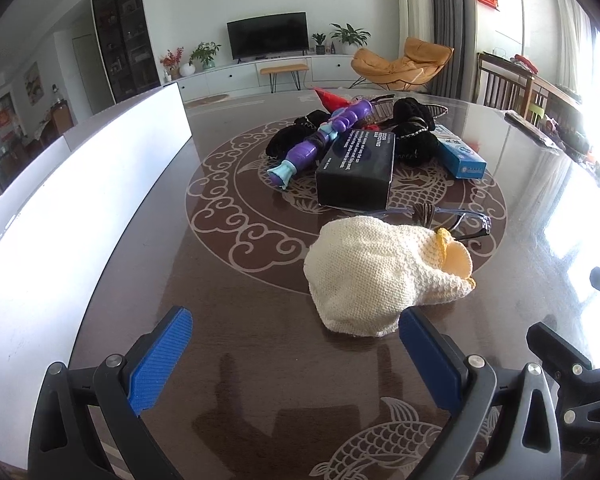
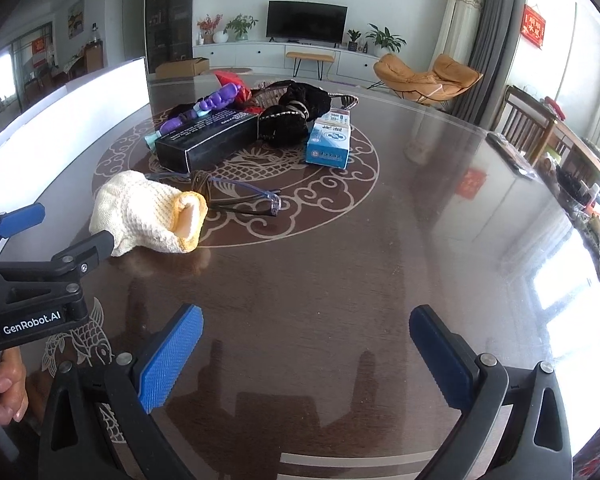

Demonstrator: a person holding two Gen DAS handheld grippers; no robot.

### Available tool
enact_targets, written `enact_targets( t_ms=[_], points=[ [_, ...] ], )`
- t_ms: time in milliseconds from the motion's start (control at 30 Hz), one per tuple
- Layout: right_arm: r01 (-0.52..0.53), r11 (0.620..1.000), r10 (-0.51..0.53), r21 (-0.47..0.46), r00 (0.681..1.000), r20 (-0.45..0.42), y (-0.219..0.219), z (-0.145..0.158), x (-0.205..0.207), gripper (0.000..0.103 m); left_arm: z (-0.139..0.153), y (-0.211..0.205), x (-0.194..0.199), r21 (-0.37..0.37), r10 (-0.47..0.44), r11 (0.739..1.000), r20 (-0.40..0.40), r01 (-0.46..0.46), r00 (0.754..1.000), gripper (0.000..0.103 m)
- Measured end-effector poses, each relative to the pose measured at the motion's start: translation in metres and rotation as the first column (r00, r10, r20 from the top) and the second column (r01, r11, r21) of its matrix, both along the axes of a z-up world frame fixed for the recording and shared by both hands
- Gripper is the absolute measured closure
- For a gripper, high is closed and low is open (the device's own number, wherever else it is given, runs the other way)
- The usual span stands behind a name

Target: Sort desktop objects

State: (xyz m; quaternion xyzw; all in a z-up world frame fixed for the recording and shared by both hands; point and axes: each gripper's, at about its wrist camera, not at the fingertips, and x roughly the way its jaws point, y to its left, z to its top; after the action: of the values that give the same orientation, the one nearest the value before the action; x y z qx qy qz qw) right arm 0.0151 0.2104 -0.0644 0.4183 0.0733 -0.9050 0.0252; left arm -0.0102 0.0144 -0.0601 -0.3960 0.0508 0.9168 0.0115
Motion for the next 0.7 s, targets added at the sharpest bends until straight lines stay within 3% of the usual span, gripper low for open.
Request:
enact_targets(
  t_ms=[367,700],
  points=[
    [-0.006,1.000,0.008,-0.031,0.997,0.077,0.000,-0.017,-0.019,0.000,-0.006,-0.008,-0.008,0.031,0.026,0.999,0.051,-0.028,0.998,0.000],
    [-0.001,0.996,0.011,-0.093,0.995,0.101,0.005,-0.021,-0.036,0.000,-0.011,-0.003,-0.012,-0.015,0.034,0.999,0.081,-0.033,0.996,0.000]
  ],
)
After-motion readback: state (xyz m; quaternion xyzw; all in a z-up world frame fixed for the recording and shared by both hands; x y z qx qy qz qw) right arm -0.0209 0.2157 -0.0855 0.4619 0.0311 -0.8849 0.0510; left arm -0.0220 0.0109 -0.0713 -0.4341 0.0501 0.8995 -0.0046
